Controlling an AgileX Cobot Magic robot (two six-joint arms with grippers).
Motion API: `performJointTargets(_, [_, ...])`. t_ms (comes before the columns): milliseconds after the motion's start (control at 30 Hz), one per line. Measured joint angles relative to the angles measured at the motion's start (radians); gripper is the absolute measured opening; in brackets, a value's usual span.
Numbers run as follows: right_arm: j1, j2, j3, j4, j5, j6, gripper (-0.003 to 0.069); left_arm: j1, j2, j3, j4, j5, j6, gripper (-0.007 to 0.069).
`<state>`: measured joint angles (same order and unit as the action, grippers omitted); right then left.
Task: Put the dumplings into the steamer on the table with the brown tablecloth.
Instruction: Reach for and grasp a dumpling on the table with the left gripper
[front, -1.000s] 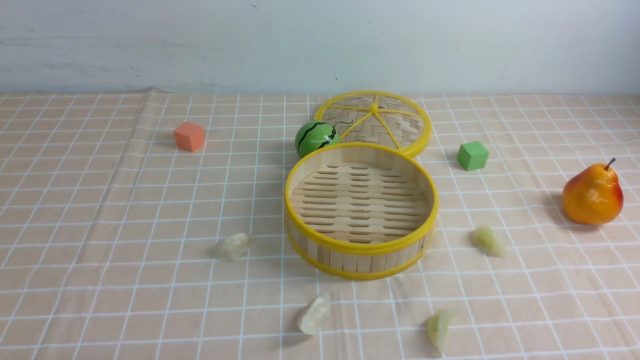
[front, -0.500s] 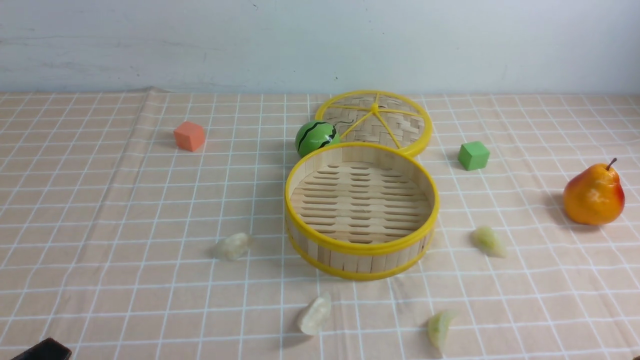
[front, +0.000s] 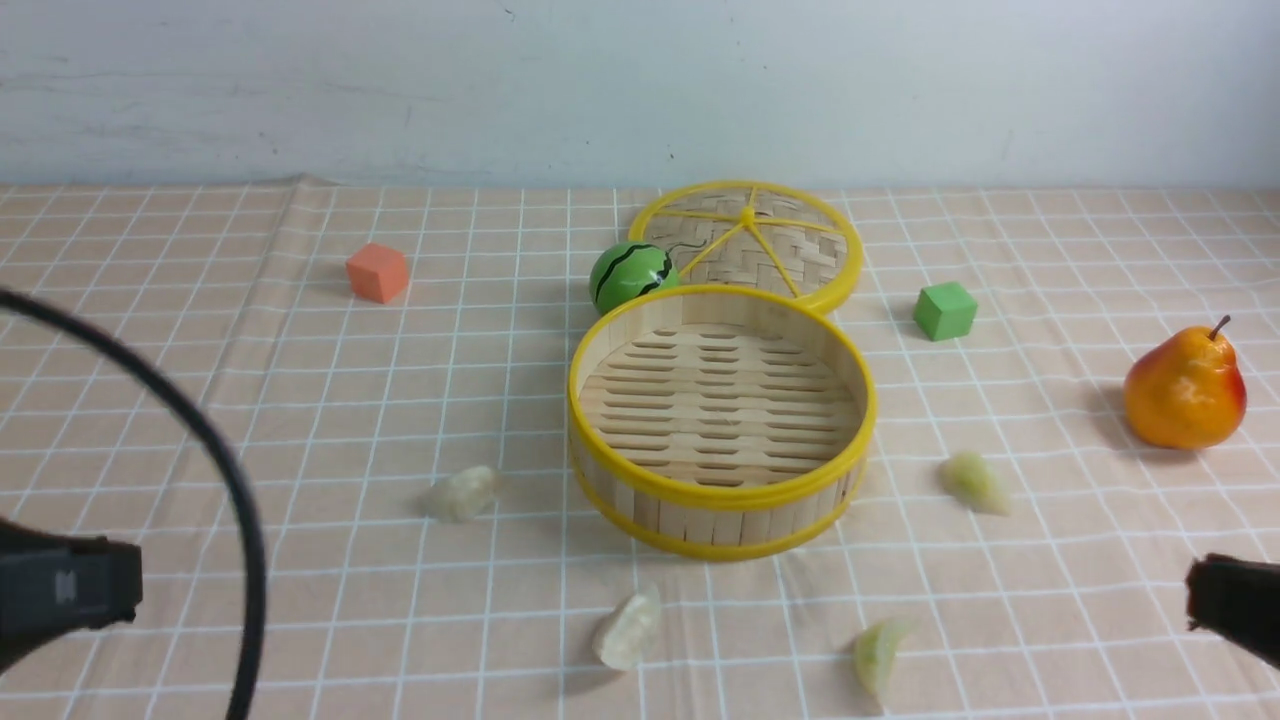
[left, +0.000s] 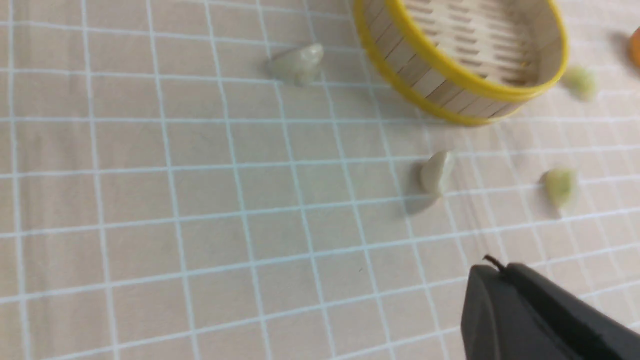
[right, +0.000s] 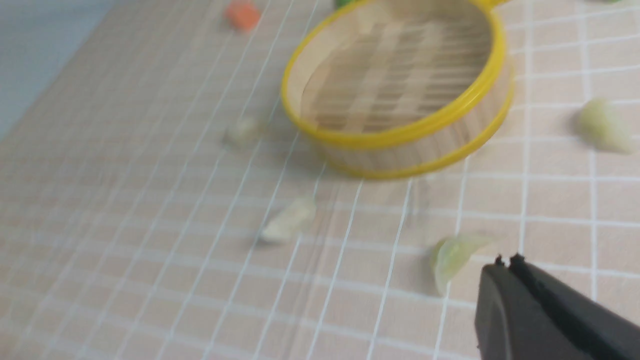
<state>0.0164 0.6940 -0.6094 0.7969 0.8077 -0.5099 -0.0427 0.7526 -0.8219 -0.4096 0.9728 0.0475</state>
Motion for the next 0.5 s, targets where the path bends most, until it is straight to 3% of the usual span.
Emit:
performJointTargets(100, [0.062,0.127,-0.102,-0.045,0.133,-0.037,-0.0010,-0.002,0.141,-0.101,0.037,0.080,0.022,-0.0014])
performJointTargets(167, [0.190,0.236,-0.182,-0.108,0.201,-0.042,-0.0009,-0.032,0.270,-0.201,0.079,0.135,0.031,-0.0014])
performJointTargets(200, [0.190,0.243,-0.187,-0.113,0.206,-0.042,-0.0009,-0.036,0.281,-0.208,0.083,0.138,0.032,-0.0014])
performJointTargets(233, [0.296,0.298,-0.220,-0.163,0.241,-0.037,-0.0008,-0.076,0.375,-0.271,0.128,0.160,0.033,-0.0014])
performJointTargets(267, [0.308,0.305,-0.229,-0.168,0.245,-0.035,-0.0008,-0.081,0.375,-0.271,0.135,0.160,0.033,-0.0014])
performJointTargets(367, [0.499,0.398,-0.284,-0.315,0.288,0.027,-0.0003,-0.206,0.570,-0.385,0.288,0.179,0.034,-0.0014])
performJointTargets(500, [0.580,0.433,-0.297,-0.412,0.274,0.093,-0.0002,-0.300,0.722,-0.456,0.415,0.155,0.020,0.0024])
